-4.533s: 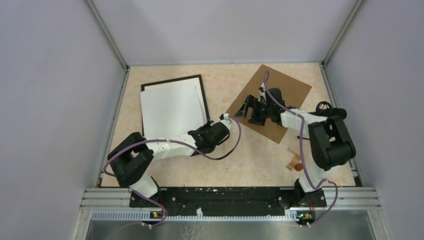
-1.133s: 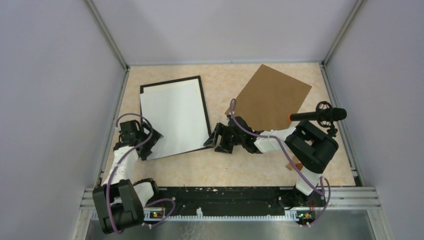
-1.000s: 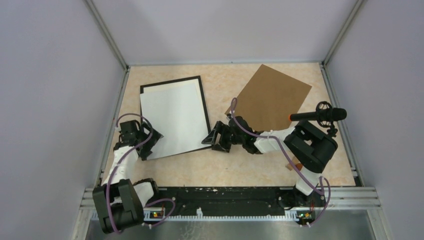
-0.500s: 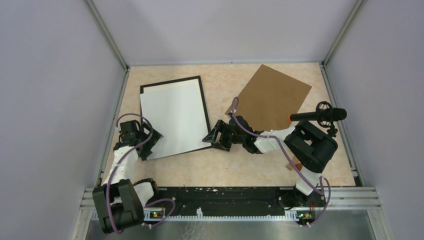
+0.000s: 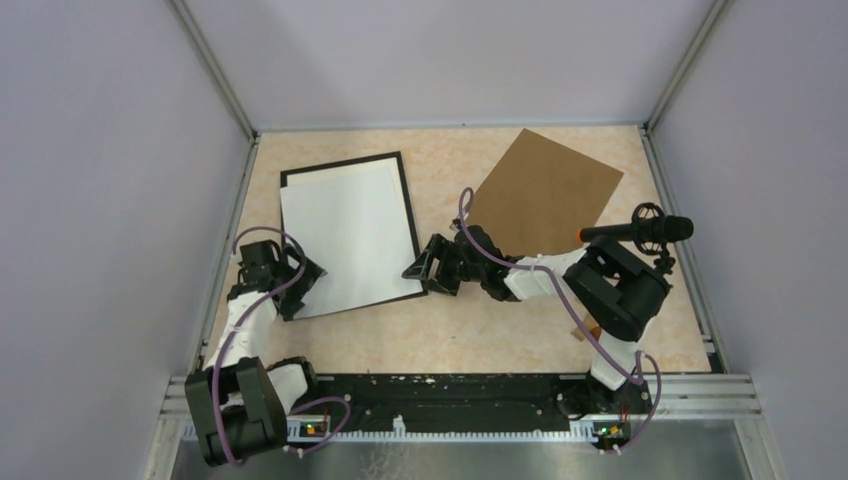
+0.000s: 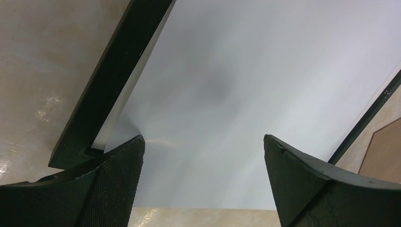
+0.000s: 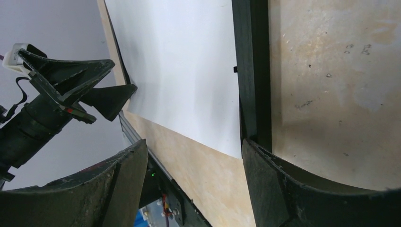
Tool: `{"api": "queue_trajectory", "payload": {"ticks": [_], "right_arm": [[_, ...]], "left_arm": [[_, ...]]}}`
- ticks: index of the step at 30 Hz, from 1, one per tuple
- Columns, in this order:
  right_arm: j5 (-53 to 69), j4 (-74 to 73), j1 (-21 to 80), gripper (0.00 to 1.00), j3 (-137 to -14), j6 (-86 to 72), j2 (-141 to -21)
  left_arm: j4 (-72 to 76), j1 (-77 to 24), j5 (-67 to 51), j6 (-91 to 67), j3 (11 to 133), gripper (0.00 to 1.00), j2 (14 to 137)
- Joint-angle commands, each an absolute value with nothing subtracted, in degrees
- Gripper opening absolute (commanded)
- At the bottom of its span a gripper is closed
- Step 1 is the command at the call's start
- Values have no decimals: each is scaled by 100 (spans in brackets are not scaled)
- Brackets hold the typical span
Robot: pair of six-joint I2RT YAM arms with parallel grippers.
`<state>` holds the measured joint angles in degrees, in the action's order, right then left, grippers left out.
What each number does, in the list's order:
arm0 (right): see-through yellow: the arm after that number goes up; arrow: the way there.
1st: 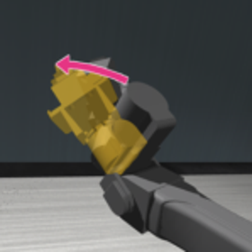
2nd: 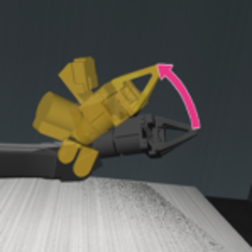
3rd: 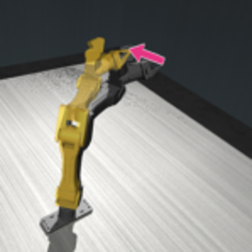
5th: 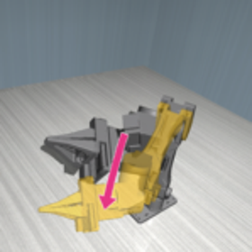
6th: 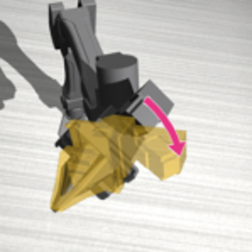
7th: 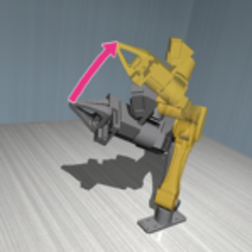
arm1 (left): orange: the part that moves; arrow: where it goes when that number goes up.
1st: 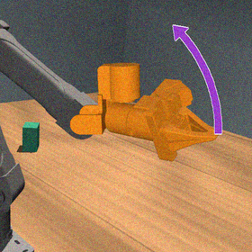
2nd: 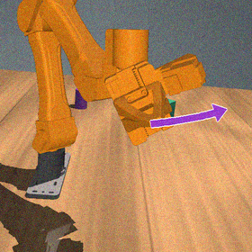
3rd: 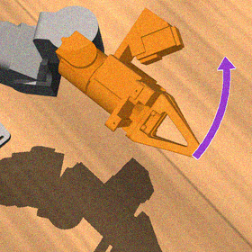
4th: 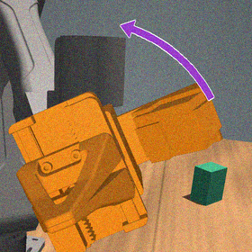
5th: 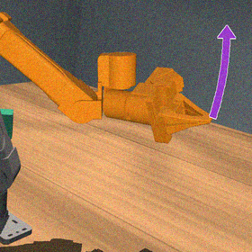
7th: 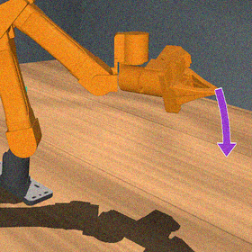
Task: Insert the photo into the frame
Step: Turn over the photo from the photo frame.
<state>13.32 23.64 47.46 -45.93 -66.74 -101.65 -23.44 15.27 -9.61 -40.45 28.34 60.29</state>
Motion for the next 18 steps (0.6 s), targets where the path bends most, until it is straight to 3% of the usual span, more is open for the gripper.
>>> {"api": "queue_trajectory", "payload": {"ticks": [1,14,18], "right_arm": [[1463,2665,4710,72,-4841,-6655,-10413],[2171,3720,4615,72,-5204,-6935,-10888],[2132,3769,4440,67,-5443,-6963,-11155]], "left_arm": [[-2478,1505,-1072,-4025,2760,99,6154],[-2497,1508,-1027,-4017,2777,99,6105],[-2527,1503,-1044,-4002,2807,99,6099]]}}
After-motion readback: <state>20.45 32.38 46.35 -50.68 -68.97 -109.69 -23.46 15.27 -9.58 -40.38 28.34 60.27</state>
